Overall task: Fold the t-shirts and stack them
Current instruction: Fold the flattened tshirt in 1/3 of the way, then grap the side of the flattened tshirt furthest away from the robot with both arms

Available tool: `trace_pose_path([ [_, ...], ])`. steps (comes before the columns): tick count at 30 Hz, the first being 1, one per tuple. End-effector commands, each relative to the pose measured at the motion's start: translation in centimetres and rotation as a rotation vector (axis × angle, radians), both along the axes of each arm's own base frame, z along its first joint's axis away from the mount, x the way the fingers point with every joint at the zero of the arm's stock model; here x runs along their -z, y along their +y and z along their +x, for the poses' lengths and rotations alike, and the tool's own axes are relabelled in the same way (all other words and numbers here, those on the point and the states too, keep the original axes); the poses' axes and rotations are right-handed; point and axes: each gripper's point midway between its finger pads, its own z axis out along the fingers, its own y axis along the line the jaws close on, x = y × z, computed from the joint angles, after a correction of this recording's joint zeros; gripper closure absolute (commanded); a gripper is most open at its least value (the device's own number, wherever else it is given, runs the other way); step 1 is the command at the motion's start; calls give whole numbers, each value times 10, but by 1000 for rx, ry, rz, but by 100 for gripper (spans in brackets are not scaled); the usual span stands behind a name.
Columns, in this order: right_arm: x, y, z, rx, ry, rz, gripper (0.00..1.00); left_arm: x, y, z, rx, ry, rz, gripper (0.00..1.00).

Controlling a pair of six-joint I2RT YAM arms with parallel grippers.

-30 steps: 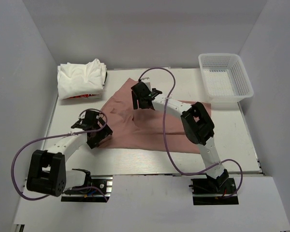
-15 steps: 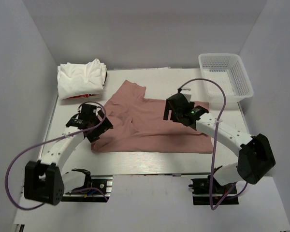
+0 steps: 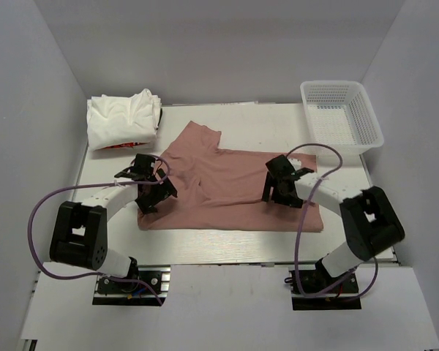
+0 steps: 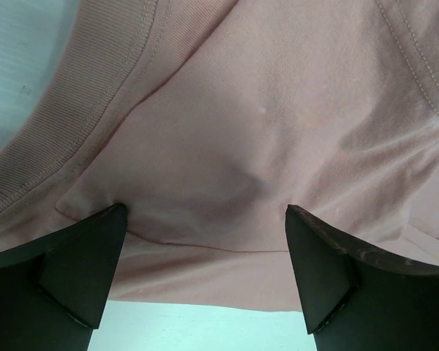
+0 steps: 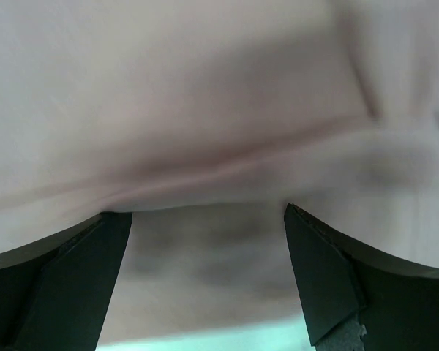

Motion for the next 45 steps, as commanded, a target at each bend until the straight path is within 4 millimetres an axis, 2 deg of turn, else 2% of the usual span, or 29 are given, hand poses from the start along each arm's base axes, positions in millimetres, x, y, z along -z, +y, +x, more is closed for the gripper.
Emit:
trace_pose_path([
  [1, -25, 18, 60, 1, -127, 15, 9, 26, 13, -29, -14, 105, 52, 0],
  [2, -11, 13, 63, 16, -95, -27, 9, 30, 17, -36, -27, 129, 65, 0],
  [3, -14, 10, 74, 43, -115, -39, 9, 29, 20, -37, -33, 117, 77, 0],
  [5, -7, 4, 84, 86, -106, -52, 9, 33, 25, -52, -57, 149, 95, 0],
  [7, -5, 5, 101, 108, -124, -40, 9, 28, 29, -53, -72, 138, 109, 0],
  [10, -18, 4, 124, 145, -159, -39, 9, 26, 34, -60, -78, 156, 134, 0],
  [12, -29, 5, 133, 149, -180, -19, 9, 17, 33, -54, -88, 134, 126, 0],
  [15, -52, 7, 141, 134, -231, 0, 9, -8, 29, -32, -87, 52, 126, 0],
  [16, -62, 3, 140, 128, -247, -5, 9, -26, 26, -15, -77, -8, 117, 0],
  [18, -78, -2, 140, 128, -281, -5, 9, -46, 20, 6, -44, -84, 102, 0],
  [19, -88, -3, 138, 115, -303, 1, 9, -68, 17, 26, -31, -161, 93, 0],
  [21, -95, -6, 137, 115, -319, 2, 9, -87, 9, 54, 21, -245, 86, 0],
  [22, -94, -6, 135, 107, -317, 8, 9, -110, 3, 76, 55, -317, 78, 0],
  [23, -101, -4, 135, 103, -334, 23, 9, -119, -1, 88, 83, -343, 79, 0],
  [24, -99, -5, 133, 100, -331, 28, 9, -109, -3, 102, 106, -314, 97, 0],
  [25, -98, -4, 130, 95, -325, 36, 9, -132, -12, 124, 175, -369, 107, 0],
  [27, -98, -4, 129, 84, -324, 37, 9, -136, -19, 153, 221, -386, 125, 0],
  [29, -98, -7, 130, 59, -322, 9, 9, -135, -32, 191, 294, -377, 168, 0],
  [30, -101, -11, 134, 59, -329, -19, 9, -161, -37, 218, 307, -454, 177, 0],
  [31, -100, -13, 134, 62, -320, -30, 9, -159, -43, 230, 363, -463, 207, 0],
  [32, -97, -15, 133, 65, -304, -43, 9, -127, -44, 245, 385, -407, 232, 0],
  [33, -93, -15, 132, 63, -289, -43, 9, -153, -47, 271, 378, -480, 253, 0],
  [35, -91, -15, 132, 61, -286, -34, 9, -143, -42, 291, 392, -451, 315, 0],
  [36, -93, -13, 133, 50, -295, -29, 9, -140, -43, 318, 367, -476, 342, 0],
  [38, -92, -14, 133, 50, -293, -21, 9, -135, -38, 340, 346, -510, 399, 0],
  [41, -93, -15, 133, 45, -292, -15, 9, -116, -34, 359, 315, -556, 437, 0],
  [42, -92, -17, 133, 43, -285, -20, 9, -117, -37, 367, 297, -596, 429, 0],
  [43, -91, -17, 132, 42, -275, -23, 9, -99, -35, 370, 296, -570, 441, 0],
  [45, -91, -21, 132, 51, -271, -33, 9, -95, -37, 377, 285, -577, 433, 0],
])
